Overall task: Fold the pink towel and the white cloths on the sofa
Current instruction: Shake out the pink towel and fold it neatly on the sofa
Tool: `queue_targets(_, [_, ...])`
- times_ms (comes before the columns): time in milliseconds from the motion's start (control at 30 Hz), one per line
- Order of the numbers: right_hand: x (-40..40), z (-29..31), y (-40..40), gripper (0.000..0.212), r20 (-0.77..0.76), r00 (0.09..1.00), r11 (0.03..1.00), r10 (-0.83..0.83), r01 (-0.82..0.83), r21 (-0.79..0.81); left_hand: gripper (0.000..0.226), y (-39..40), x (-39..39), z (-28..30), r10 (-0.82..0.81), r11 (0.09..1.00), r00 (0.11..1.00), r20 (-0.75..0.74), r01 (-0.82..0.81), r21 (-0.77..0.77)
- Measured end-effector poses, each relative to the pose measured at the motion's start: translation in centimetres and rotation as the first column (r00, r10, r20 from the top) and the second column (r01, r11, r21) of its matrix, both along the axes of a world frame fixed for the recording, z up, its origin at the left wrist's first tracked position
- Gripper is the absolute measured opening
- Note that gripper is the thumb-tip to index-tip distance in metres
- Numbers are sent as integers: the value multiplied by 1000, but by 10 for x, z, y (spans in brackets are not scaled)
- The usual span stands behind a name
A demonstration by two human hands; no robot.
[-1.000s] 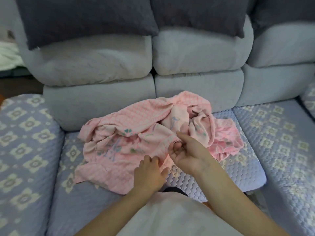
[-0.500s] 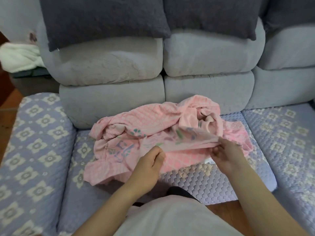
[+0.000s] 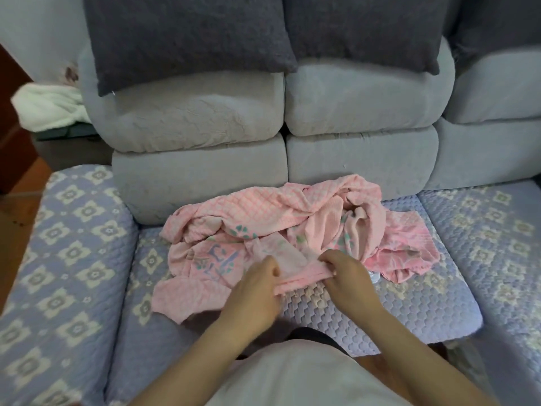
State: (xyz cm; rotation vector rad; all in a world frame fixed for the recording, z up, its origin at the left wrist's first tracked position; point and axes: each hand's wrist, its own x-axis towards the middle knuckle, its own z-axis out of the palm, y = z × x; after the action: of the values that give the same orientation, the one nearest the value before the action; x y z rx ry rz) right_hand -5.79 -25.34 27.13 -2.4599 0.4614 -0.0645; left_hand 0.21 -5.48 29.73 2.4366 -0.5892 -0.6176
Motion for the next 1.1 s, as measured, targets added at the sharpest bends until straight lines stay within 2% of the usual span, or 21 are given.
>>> queue_targets(100, [-9,21,0,35,157,978,989,136,-126,-75,30,14,8,-31,128,981,985,116,-143,131])
queue_targets(200, [-3,39,3,39,261,957,991,124,-131,7,11,28,13,-56,191,980,977,99,-196,42])
queue_targets(267, [1,49,0,36,286,954,990,89,-116,81,1,38,17,-62,243,970,970,7,-243,-22])
queue_targets(333, [4,65,-4,33,223,973,963,-64,1,271,13,43,20,-61,198,975,971,-133,-209,-73])
queue_targets(400, [8,80,-10,27,88,942,830,-325,240,503,34,46,19,-58,99,986,985,-141,-116,-123])
queue_targets(467, [11,91,-26,18,4,842,659,-539,418,625,34,51,20,-62,48,993,999,8,-47,-105])
queue_targets(533, [11,101,-49,18,2,724,505,-690,478,719,19,60,26,-73,26,999,996,86,-23,-34])
queue_targets(567, [11,105,-61,19,22,660,447,-751,484,752,12,67,29,-76,39,999,997,70,-41,24])
queue_targets(633, [11,111,-84,19,67,552,395,-831,502,770,17,78,37,-85,182,975,983,10,-182,123])
queue_targets(667, [12,111,-92,19,90,548,432,-831,536,726,24,80,40,-84,269,955,963,-16,-265,132])
queue_targets(700, [13,108,-94,21,102,588,514,-802,594,618,31,77,43,-74,350,934,935,-64,-343,103])
queue_targets(733, [15,102,-92,24,89,666,618,-741,623,479,35,69,44,-60,405,914,907,-116,-401,57])
queue_targets(767, [16,95,-84,26,58,766,729,-640,582,360,35,58,44,-44,419,905,891,-176,-425,4])
queue_targets(800, [16,87,-70,28,0,871,831,-491,469,299,32,45,42,-27,376,915,900,-221,-398,-63])
queue_targets(833, [15,81,-51,37,-66,955,905,-290,296,307,28,30,39,-7,290,938,925,-246,-326,-119])
queue_targets(867, [13,73,-28,54,-120,991,922,-50,92,376,23,15,33,11,195,950,942,-274,-251,-187])
queue_targets(900, [11,63,-5,73,-144,971,885,191,-107,453,18,2,26,29,102,945,945,-312,-190,-267])
queue_targets(933, [10,52,14,87,-154,919,843,362,-252,476,15,-8,20,43,24,926,939,-344,-150,-345])
queue_targets(967, [10,38,25,93,-160,892,831,423,-312,460,12,-14,16,52,-29,912,935,-354,-121,-392])
queue_targets(1033, [16,21,22,87,-158,946,915,283,-217,339,12,-13,13,57,-95,917,927,-363,-60,-395])
queue_targets(1100, [20,16,-1,50,-195,964,977,179,-151,152,21,2,17,37,-145,960,887,-438,19,-279])
